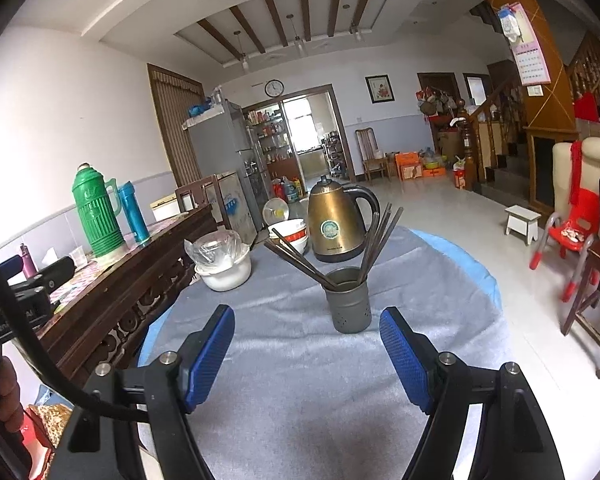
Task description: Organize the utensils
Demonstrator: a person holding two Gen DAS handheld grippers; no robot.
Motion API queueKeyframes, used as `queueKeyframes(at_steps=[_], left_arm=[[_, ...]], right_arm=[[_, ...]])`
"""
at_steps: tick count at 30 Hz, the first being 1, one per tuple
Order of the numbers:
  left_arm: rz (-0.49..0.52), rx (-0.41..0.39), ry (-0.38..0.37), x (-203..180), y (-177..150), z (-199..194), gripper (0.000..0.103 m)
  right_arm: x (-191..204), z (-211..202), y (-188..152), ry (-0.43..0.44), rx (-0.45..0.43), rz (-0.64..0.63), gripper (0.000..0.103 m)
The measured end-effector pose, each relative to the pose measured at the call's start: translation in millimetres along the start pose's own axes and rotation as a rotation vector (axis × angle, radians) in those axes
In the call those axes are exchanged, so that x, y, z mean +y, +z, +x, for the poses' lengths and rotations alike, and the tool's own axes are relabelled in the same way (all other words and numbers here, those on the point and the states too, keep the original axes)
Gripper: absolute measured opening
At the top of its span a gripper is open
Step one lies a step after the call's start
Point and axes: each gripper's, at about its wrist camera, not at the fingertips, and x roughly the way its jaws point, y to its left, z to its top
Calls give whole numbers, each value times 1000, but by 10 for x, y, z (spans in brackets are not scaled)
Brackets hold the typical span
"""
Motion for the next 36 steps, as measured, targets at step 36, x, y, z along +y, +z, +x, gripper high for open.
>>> queueKeyframes(at_steps=[36], left_arm=[[-29, -21, 10, 115, -31, -148, 103]], right_arm=[[202, -154, 96, -30, -68, -70, 79]])
